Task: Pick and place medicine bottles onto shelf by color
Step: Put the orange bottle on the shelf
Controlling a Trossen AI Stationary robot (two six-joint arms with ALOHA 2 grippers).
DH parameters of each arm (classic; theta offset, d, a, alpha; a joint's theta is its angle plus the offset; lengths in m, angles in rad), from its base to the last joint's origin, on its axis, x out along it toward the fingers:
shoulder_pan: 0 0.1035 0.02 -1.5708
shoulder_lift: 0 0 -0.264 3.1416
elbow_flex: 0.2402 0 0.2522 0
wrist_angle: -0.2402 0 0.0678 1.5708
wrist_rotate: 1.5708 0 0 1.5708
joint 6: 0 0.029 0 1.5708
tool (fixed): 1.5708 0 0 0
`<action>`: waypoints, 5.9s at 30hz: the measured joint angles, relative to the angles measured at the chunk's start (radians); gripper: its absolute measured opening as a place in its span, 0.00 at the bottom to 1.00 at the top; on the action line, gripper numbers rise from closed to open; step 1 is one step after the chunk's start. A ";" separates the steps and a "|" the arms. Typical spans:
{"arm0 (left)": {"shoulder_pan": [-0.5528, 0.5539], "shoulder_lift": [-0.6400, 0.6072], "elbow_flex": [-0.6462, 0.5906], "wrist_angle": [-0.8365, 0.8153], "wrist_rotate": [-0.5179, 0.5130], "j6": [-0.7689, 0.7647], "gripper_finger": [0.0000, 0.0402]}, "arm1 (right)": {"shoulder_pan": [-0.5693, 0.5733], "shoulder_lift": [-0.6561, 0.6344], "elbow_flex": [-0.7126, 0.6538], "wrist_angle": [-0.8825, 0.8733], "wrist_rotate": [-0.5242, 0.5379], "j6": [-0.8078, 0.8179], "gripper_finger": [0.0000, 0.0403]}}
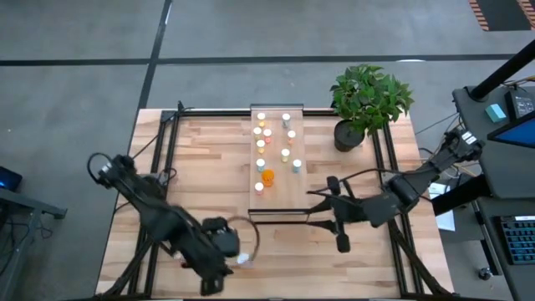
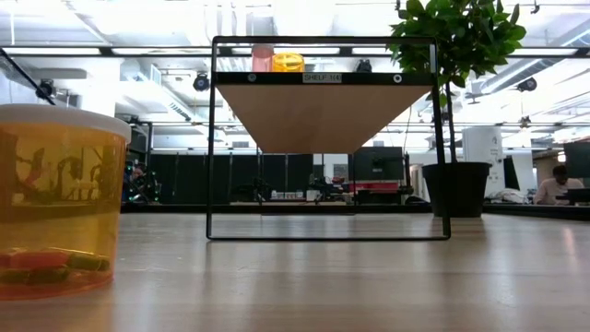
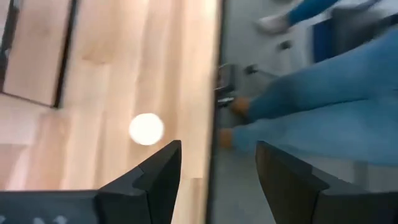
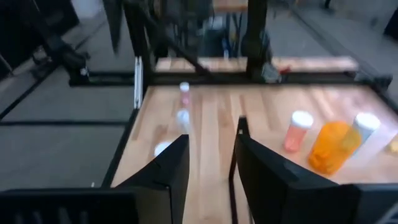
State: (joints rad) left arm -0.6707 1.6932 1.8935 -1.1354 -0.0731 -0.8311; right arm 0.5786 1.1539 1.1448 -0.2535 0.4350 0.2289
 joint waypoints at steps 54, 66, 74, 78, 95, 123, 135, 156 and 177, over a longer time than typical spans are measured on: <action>-0.023 0.242 -0.234 0.213 -0.199 0.063 0.73 | 0.045 -0.053 -0.359 0.572 0.091 -0.096 0.15; -0.023 0.173 -0.385 0.262 -0.234 0.108 0.73 | 0.045 -0.053 -0.362 0.565 0.091 -0.067 0.15; -0.025 0.171 -0.446 0.393 -0.190 0.104 0.73 | 0.045 -0.053 -0.362 0.554 0.091 -0.032 0.15; -0.025 0.171 -0.460 0.395 -0.192 0.105 0.73 | 0.045 -0.053 -0.362 0.549 0.091 -0.019 0.15; -0.025 0.171 -0.526 0.447 -0.193 0.104 0.58 | 0.045 -0.053 -0.362 0.548 0.111 -0.032 0.15; 0.082 0.053 -0.063 0.071 0.010 0.087 0.49 | 0.045 -0.105 -0.363 0.496 0.118 -0.011 0.15; 0.290 0.100 0.185 0.046 -0.177 0.228 0.49 | 0.045 -0.104 -0.363 0.489 0.118 -0.001 0.15; 0.409 0.241 0.169 0.078 -0.347 0.367 0.49 | 0.045 -0.104 -0.363 0.489 0.118 -0.001 0.15; 0.434 0.290 0.160 0.071 -0.324 0.366 0.49 | 0.045 -0.103 -0.363 0.491 0.118 0.007 0.15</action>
State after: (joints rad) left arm -0.2367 1.9835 2.0537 -1.0641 -0.3971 -0.4648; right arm 0.6235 1.0508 0.7822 0.2371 0.5526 0.2359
